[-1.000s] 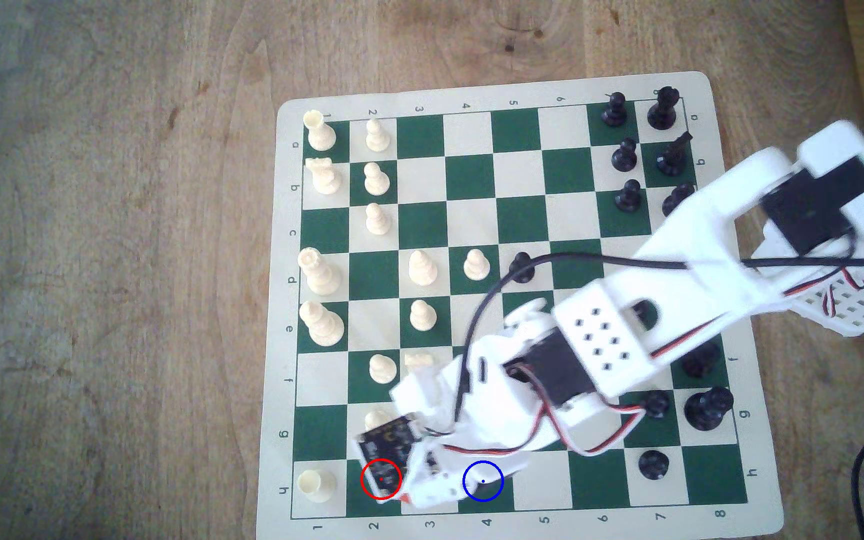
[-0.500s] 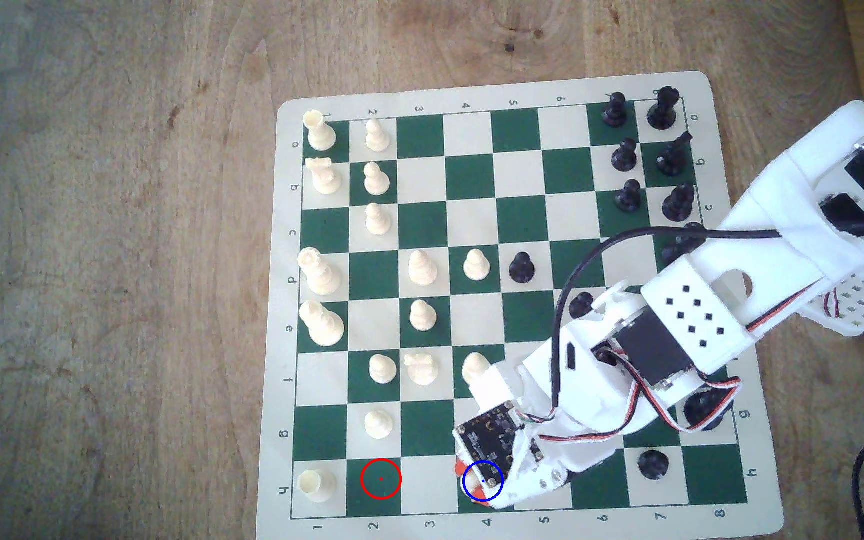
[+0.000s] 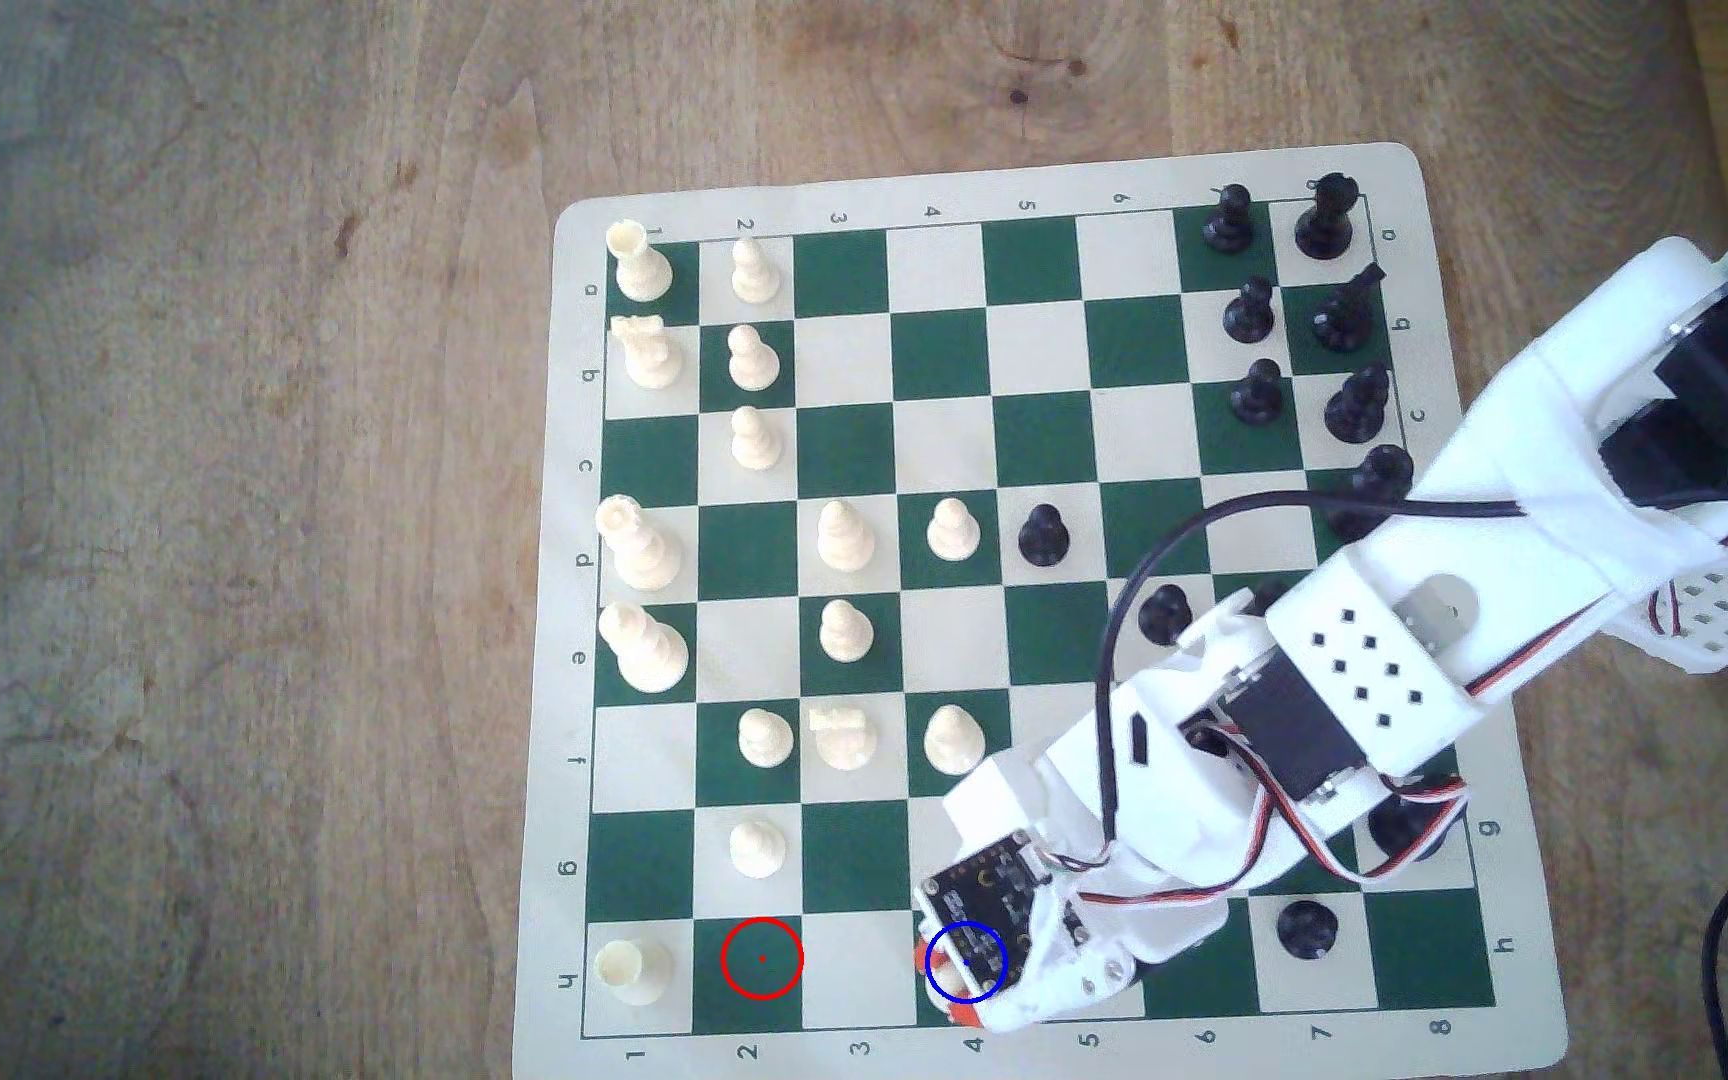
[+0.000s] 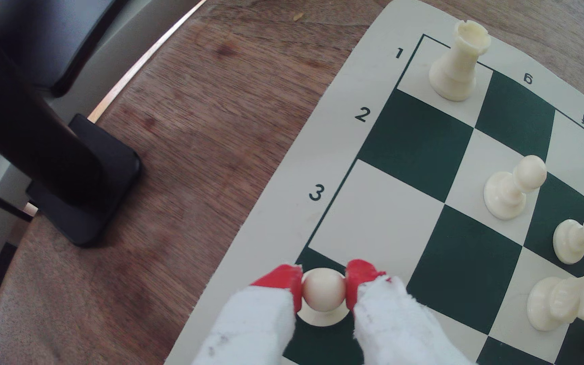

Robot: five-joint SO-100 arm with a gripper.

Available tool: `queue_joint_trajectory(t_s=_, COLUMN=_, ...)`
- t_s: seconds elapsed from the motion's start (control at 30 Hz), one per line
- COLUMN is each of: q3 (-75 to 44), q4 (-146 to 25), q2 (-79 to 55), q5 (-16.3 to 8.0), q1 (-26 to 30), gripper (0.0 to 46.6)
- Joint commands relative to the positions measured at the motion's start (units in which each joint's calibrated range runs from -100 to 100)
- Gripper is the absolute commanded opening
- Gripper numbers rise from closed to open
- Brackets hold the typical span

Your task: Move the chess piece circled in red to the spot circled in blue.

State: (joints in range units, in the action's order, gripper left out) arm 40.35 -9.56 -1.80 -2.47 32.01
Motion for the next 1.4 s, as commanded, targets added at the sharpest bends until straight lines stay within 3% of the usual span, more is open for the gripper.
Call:
queue_joint_trajectory(t_s=0.0, q3=-1.82, q4=1.21, q2=0.44, q5=0.24, q1=-0.60, gripper=0.5)
queue_joint_trajectory(t_s=1.07, q3=-0.10, q4=-3.05, q2=2.23, q5=1.03, q1=-0.45, gripper=1.0)
queue_joint_trajectory(t_s=1.1, q3=-0.19, q4=-3.05, q2=2.23, q5=1.03, q1=-0.45, gripper=5.6)
queue_joint_trajectory(t_s=1.2, q3=-0.19, q4=-2.97, q2=2.23, q5=0.93, q1=-0.52, gripper=11.6)
queue_joint_trajectory(t_s=1.37, q3=-1.28, q4=-1.99, q2=1.89, q5=0.73, q1=-1.23, gripper=13.6)
